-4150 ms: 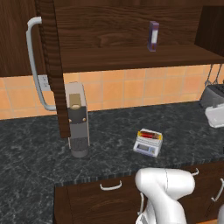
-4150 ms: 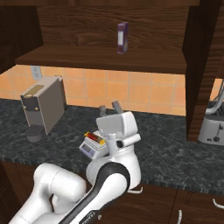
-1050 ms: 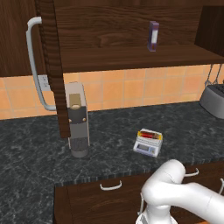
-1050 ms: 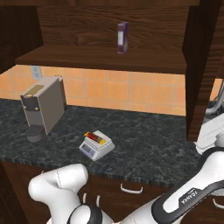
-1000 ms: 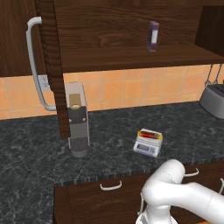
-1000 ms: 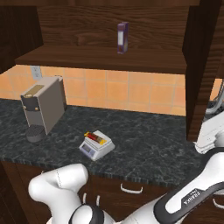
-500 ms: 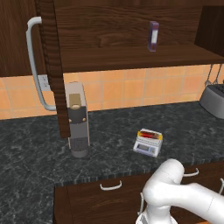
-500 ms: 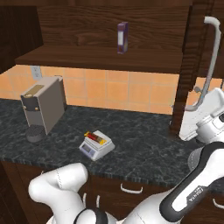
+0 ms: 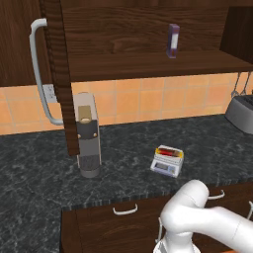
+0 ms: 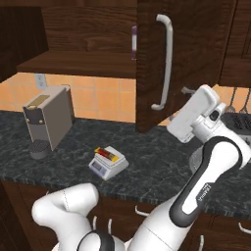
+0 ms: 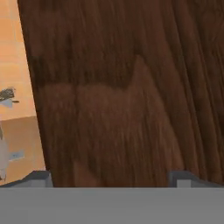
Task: Pick the bar and place it on the digital scale for weighing, and close the cabinet.
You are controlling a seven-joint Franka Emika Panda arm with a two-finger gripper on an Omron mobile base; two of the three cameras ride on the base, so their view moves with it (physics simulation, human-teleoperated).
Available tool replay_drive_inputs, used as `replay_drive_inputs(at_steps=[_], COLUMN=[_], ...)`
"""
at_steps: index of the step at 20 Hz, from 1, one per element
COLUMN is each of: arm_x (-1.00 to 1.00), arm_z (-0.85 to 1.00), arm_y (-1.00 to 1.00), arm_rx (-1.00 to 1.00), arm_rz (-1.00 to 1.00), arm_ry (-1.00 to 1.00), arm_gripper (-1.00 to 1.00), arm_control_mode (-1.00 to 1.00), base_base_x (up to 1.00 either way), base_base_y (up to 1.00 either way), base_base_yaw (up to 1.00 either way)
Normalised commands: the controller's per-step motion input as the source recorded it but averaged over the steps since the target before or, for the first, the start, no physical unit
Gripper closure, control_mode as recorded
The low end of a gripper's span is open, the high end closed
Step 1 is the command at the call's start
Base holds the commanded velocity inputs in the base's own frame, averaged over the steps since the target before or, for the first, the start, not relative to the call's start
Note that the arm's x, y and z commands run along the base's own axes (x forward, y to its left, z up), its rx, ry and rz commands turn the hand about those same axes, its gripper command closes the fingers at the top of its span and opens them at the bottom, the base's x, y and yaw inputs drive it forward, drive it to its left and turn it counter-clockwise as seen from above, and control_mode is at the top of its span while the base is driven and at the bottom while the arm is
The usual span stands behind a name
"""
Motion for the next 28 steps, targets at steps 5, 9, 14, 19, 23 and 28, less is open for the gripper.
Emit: replay_drive_inputs(at_steps=[5,9,14,19,23,28], arm_x=[0.00,0.10,0.63,1.00,1.00,0.84], arm_z=[0.43,0.16,0.05,0.00,0.00,0.00], arm_y=[0.54,0.61,0.82,0.07,-0.06,-0.28], arm_rx=[-0.20,-0.14,-0.17,-0.01,0.00,0.00], arm_rz=[-0.07,-0.44,-0.46,-0.23,-0.17,-0.11], arm_ry=[0.34,0.33,0.22,0.11,0.24,0.54], arm_gripper=[-1.00,-1.00,-1.00,-1.00,-1.00,-1.00], arm_control_mode=[-1.00,-1.00,-1.00,-1.00,-1.00,-1.00], base_base_x=[0.00,0.00,0.00,0.00,0.00,0.00], base_base_y=[0.00,0.00,0.00,0.00,0.00,0.00], base_base_yaw=[0.00,0.00,0.00,0.00,0.00,0.00])
